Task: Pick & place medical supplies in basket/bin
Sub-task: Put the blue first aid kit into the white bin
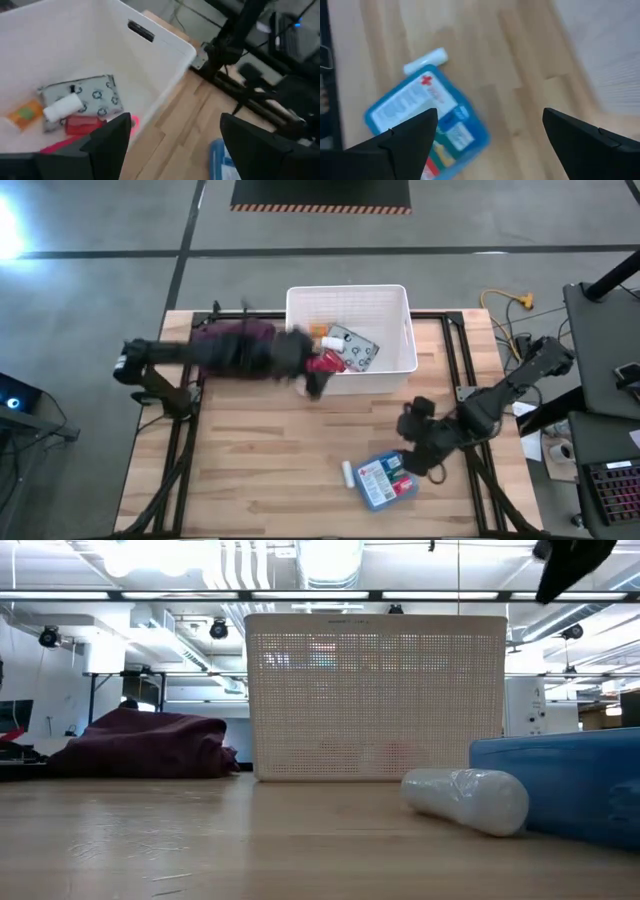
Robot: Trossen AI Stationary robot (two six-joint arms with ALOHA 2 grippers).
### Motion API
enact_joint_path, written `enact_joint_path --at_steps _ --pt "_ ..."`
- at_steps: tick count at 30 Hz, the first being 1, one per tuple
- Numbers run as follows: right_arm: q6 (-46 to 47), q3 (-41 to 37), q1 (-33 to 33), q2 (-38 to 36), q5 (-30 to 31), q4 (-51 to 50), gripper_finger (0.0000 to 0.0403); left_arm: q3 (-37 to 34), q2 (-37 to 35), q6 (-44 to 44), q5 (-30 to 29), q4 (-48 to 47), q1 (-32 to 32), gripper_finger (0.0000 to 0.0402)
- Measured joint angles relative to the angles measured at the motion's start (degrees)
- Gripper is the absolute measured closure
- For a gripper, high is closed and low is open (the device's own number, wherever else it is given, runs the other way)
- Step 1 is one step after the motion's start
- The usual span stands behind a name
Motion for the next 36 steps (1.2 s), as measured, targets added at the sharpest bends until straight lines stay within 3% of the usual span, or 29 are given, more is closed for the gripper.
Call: enact_joint_path --at_steps 3,5,9,13,16,20,24,28,33,36 --pt "-2.44 -0.07 -0.58 3.51 -6.1 0.81 0.0061 -2.12 -0.64 -5.23 -15.83 -0.42 -12.65 0.0116" --pt "-6.3 -0.39 1.11 5.27 -8.14 0.48 0.0068 -4.04 -0.84 -10.22 -23.25 -0.27 -19.96 0.0117" --pt "-11.43 -1.64 5.11 7.3 -9.38 0.76 0.0075 -10.03 -0.83 -25.8 -28.56 0.91 -28.78 0.0117" --pt "-12.54 -1.6 3.66 9.88 -10.72 8.53 0.0076 -19.94 -0.82 -36.99 -27.32 9.32 -32.36 0.0117" --pt "-15.81 0.95 0.37 13.42 -12.07 15.18 0.0076 -29.12 -0.36 -37.42 -23.94 23.52 -32.6 0.0117" --pt "-20.02 7.28 -3.04 19.63 -12.76 16.14 0.0076 -39.52 -0.44 -36.61 -23.28 38.34 -32.41 0.0119" --pt "-19.76 12.99 -6.03 26.95 -17.69 15.97 0.0076 -46.93 -0.44 -42.63 -19.61 41.46 -32.55 0.0135" --pt "-10.55 16.13 -7.94 32.53 -19.89 15.09 0.0076 -50.43 -0.44 -48.42 -17.75 41.56 -34.31 0.0154" --pt "-0.9 19.25 -8.34 35.9 -19.82 13.37 0.0076 -51.02 -0.53 -47.79 -17.64 41.64 -36.44 0.0167" --pt "-2.38 20.05 -8.2 36.41 -19.55 9.17 0.0076 -50.73 -0.53 -45.93 -17.66 41.43 -37.03 0.0168"
